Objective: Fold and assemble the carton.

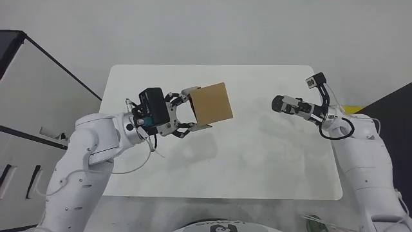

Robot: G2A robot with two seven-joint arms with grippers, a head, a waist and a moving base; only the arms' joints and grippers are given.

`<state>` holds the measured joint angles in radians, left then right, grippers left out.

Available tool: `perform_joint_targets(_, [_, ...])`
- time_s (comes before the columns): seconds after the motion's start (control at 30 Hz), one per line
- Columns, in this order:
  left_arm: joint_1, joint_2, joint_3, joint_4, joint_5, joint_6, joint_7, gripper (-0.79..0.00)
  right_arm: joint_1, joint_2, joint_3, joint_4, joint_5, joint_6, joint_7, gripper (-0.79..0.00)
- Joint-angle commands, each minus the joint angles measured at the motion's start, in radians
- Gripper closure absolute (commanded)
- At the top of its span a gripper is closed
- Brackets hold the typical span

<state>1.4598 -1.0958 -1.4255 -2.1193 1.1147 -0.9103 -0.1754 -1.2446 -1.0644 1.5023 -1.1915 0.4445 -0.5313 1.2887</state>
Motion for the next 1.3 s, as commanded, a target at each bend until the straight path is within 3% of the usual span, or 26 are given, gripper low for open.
perform_joint_targets(0.0, [0.000, 0.000, 0.001, 0.001, 0.000, 0.000, 0.001, 0.000, 0.000, 0.000, 0.000, 0.000, 0.000, 0.000, 0.000, -0.785])
perform_joint_targets(0.2, [-0.004, 0.000, -0.004, -0.008, -0.007, 0.007, 0.009, 0.000, 0.000, 0.000, 0.000, 0.000, 0.000, 0.000, 0.000, -0.785])
perform_joint_targets(0.4, [-0.111, 0.018, -0.104, -0.026, -0.073, -0.096, -0.024, 0.000, 0.000, 0.000, 0.000, 0.000, 0.000, 0.000, 0.000, -0.785])
perform_joint_targets(0.63, [-0.205, 0.055, -0.136, -0.072, -0.153, -0.102, -0.123, 0.000, 0.000, 0.000, 0.000, 0.000, 0.000, 0.000, 0.000, -0.785])
perform_joint_targets(0.73, [-0.198, 0.075, -0.153, -0.098, -0.194, -0.102, -0.164, 0.000, 0.000, 0.000, 0.000, 0.000, 0.000, 0.000, 0.000, -0.785])
perform_joint_targets(1.27, [-0.192, 0.075, -0.148, -0.100, -0.193, -0.092, -0.166, 0.000, 0.000, 0.000, 0.000, 0.000, 0.000, 0.000, 0.000, -0.785])
